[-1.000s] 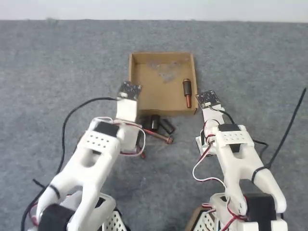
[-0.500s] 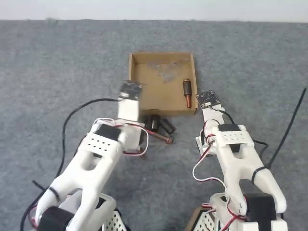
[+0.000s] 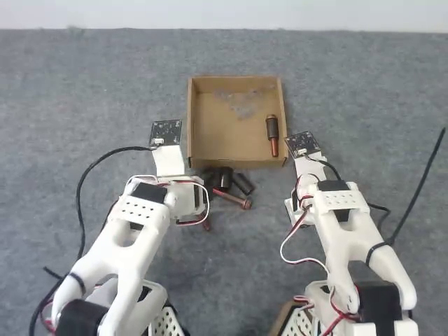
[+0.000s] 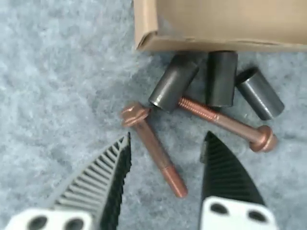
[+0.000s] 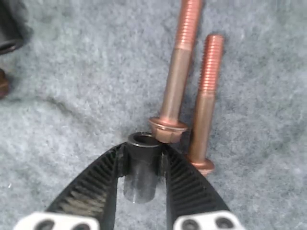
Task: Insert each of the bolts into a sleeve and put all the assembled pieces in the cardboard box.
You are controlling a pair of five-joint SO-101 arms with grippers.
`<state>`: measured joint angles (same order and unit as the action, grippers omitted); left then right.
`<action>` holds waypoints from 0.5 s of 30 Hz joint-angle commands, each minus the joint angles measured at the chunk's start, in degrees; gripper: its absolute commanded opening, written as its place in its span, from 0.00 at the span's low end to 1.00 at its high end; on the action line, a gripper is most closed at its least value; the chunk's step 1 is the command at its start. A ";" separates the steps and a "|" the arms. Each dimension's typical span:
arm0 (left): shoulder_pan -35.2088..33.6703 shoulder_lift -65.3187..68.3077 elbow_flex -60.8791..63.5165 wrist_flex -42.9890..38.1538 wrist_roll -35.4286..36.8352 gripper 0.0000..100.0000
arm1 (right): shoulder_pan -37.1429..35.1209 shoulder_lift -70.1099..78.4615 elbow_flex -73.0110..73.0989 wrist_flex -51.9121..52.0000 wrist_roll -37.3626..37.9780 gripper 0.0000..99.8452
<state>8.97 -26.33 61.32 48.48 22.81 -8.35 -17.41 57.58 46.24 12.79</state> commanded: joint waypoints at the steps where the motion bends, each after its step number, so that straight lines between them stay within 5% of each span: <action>1: -0.35 7.47 -4.35 -1.32 0.44 0.19 | 0.66 -0.22 -0.97 -1.01 -0.44 0.01; 15: -0.53 17.23 -12.26 3.16 0.26 0.19 | 0.66 -0.22 -0.97 -1.01 -0.26 0.01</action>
<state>8.97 -8.66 51.91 51.47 22.81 -8.35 -17.41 57.58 46.24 12.79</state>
